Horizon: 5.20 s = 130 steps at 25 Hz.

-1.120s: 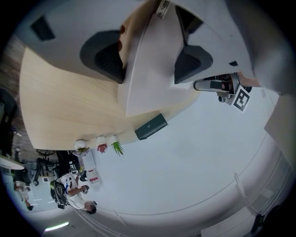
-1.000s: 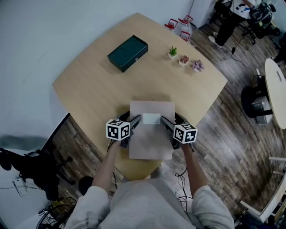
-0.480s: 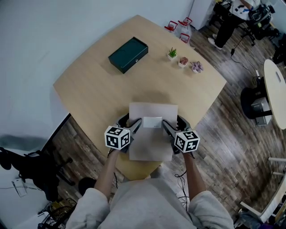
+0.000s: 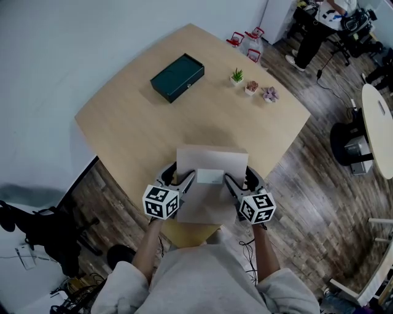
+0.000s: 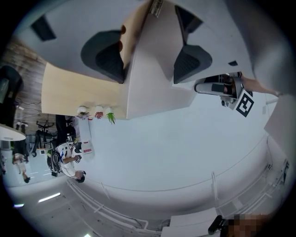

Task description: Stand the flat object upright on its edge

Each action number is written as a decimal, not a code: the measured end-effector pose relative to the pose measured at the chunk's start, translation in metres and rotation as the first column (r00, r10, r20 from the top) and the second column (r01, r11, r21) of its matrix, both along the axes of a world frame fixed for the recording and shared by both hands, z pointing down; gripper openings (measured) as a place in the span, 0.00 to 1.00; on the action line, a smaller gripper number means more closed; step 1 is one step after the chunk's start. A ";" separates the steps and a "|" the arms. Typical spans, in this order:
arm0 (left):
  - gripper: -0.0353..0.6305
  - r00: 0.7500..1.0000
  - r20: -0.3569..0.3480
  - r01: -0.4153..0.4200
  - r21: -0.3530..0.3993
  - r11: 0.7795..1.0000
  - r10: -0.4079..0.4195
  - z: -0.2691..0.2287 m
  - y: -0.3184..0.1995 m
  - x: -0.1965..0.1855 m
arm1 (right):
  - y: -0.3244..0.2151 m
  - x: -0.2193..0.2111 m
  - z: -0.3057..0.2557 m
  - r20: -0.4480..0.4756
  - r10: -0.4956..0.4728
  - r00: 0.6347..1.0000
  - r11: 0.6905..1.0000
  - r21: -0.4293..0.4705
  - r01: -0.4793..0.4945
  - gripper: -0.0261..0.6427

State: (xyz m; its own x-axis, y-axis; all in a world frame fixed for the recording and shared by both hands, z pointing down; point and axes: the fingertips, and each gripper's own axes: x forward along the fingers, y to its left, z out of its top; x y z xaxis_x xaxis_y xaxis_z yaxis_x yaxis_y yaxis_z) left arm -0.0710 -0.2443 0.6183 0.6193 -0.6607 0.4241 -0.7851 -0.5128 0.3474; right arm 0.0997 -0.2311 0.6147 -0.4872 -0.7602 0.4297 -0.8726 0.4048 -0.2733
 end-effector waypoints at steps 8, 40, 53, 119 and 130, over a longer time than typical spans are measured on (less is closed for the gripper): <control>0.46 1.000 0.006 0.011 0.044 0.999 -0.011 -0.013 0.018 0.000 | 0.017 0.000 -0.013 -0.011 -0.001 1.000 0.998 0.057 0.002 0.55; 0.46 0.998 -0.028 0.056 0.215 0.975 -0.051 -0.086 -0.010 -0.010 | -0.012 -0.008 -0.083 -0.047 0.018 0.999 0.965 0.262 -0.005 0.52; 0.46 0.999 -0.012 0.046 0.261 0.964 -0.044 -0.102 -0.044 -0.011 | -0.048 -0.008 -0.103 -0.081 0.018 0.997 0.947 0.320 0.008 0.51; 0.48 0.991 0.127 0.000 0.319 0.948 -0.043 -0.092 -0.072 -0.022 | -0.088 -0.017 -0.091 -0.166 -0.032 0.986 0.935 0.344 0.089 0.52; 0.48 0.990 0.136 0.003 0.304 0.953 -0.046 -0.088 -0.065 -0.023 | -0.079 -0.014 -0.087 -0.173 -0.029 0.985 0.939 0.333 0.086 0.52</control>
